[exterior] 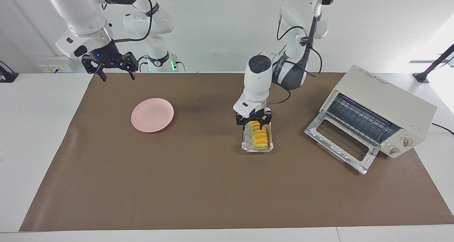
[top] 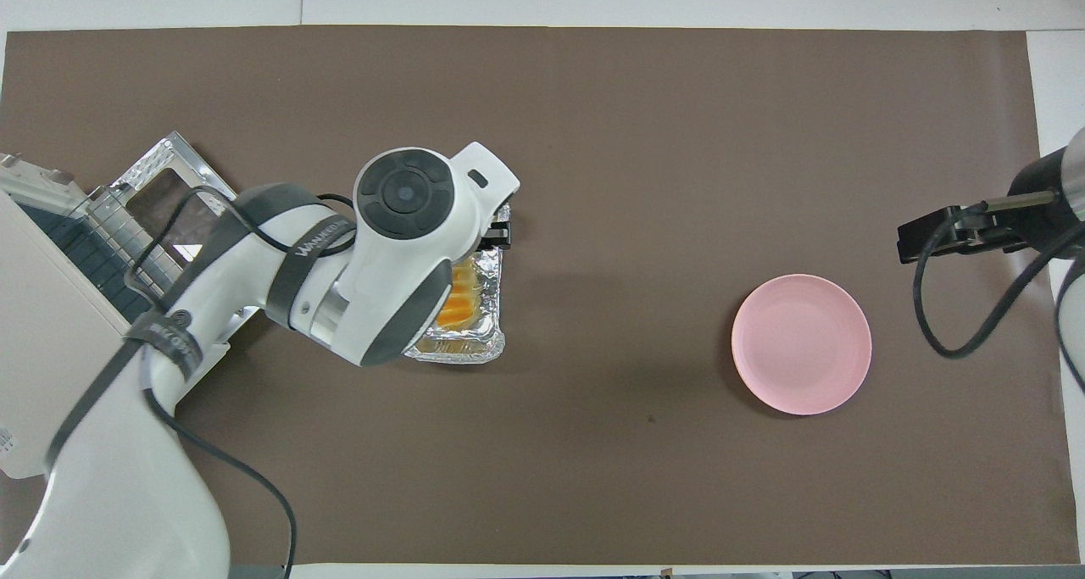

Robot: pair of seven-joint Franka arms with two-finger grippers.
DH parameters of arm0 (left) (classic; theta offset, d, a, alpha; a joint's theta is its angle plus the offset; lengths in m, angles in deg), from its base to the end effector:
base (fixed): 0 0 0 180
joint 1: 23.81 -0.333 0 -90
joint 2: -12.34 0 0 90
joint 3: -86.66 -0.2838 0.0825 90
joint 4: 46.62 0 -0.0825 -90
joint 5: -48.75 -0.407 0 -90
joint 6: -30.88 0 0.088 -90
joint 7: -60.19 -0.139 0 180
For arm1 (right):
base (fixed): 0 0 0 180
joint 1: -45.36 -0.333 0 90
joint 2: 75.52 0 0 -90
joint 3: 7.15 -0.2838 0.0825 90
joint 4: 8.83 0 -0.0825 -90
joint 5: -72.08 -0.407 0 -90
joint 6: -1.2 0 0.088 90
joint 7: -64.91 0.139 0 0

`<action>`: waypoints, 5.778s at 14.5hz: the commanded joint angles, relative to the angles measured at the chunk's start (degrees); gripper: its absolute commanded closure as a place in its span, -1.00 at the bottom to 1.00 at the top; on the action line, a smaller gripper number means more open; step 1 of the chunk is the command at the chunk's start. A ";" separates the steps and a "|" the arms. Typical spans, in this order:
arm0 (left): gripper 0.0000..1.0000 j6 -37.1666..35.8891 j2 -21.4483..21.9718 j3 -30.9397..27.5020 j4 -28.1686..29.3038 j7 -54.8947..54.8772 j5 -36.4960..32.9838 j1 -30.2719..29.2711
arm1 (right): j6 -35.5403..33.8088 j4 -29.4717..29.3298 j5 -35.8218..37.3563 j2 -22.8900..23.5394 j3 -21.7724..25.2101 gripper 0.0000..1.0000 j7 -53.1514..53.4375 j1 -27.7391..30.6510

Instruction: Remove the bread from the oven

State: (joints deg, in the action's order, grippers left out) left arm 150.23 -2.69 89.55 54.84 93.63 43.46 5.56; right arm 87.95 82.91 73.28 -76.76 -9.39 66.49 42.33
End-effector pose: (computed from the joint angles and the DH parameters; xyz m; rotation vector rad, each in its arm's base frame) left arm 0.5536 -0.3394 0.3440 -3.1087 0.0320 -0.1237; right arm 0.5606 0.0489 0.5530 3.1128 0.0994 -0.0998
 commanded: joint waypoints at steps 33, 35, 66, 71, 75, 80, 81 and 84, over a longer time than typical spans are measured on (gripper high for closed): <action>-1.00 -39.37 15.12 0.80 -11.02 -24.90 6.61 -27.17 | 17.15 -22.11 0.57 37.89 -0.40 1.00 38.17 -25.73; -1.00 -39.37 15.12 0.80 -11.02 -27.27 6.61 -27.52 | 15.20 -24.67 0.29 38.33 -0.49 1.00 30.63 -20.28; -1.00 -38.58 17.14 0.27 -9.35 -27.73 6.52 -27.43 | 39.88 -4.30 3.89 35.44 0.13 0.75 0.00 -1.97; -1.00 -38.58 17.14 0.27 -9.35 -27.73 6.52 -27.43 | 35.71 -6.91 4.07 34.82 0.13 1.00 -1.66 -1.27; -1.00 -38.58 17.14 0.27 -9.35 -27.73 6.52 -27.43 | 18.04 -9.49 3.19 25.98 -0.05 1.00 -1.67 -1.80; -1.00 -38.58 17.14 0.27 -9.35 -27.73 6.52 -27.43 | 23.76 23.75 -0.33 -1.42 -0.22 1.00 -0.53 -2.06; -1.00 -38.58 17.14 0.27 -9.35 -27.73 6.52 -27.43 | 29.38 33.32 -0.41 -7.13 -0.22 1.00 -0.53 -2.06; -1.00 -38.58 17.14 0.27 -9.35 -27.73 6.52 -27.43 | 46.18 52.28 -0.68 -14.66 -0.22 1.00 -0.79 -1.97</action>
State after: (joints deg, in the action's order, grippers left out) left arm 112.08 13.23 89.57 44.49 66.69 49.17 -21.16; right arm 122.00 116.85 73.37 -82.52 -9.52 65.56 39.94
